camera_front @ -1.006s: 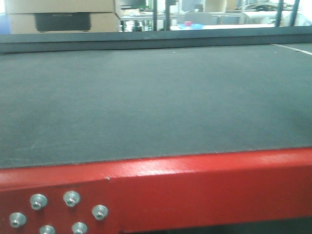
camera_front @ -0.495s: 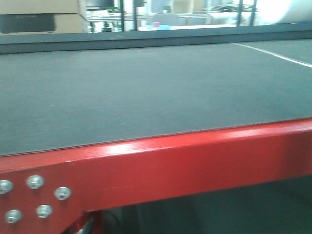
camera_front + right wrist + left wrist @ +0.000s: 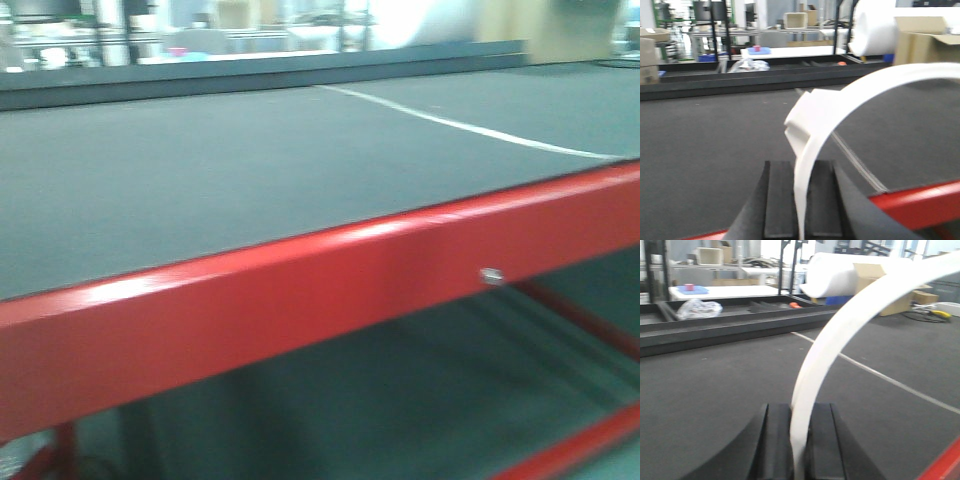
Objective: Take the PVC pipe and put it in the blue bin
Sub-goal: 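Drive the base away from the table holding the arc in both grippers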
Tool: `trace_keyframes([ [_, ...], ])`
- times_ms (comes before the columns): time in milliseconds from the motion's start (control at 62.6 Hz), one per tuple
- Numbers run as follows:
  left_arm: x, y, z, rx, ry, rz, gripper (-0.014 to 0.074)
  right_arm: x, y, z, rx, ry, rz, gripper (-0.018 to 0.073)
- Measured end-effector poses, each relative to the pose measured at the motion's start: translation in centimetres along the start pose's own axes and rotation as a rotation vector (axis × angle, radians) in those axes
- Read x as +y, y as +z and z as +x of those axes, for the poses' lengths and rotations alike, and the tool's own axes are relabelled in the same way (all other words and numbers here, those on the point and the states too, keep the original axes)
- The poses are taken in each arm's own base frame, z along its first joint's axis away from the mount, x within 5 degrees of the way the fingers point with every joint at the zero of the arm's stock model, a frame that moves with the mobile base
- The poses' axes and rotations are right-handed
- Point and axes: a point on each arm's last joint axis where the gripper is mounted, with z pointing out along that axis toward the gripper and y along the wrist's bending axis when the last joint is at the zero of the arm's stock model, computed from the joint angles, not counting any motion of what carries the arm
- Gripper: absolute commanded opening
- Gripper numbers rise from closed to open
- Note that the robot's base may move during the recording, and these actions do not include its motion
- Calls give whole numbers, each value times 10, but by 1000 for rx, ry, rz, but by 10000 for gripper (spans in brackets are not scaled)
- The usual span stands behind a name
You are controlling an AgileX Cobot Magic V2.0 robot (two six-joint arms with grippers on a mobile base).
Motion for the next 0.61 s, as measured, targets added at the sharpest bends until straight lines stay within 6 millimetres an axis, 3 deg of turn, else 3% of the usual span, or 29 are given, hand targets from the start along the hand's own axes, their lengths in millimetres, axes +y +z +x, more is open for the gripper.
trace_keyframes([
  [607, 0, 0, 0, 0, 0, 0, -111, 0, 0, 0, 0, -2, 1, -168],
])
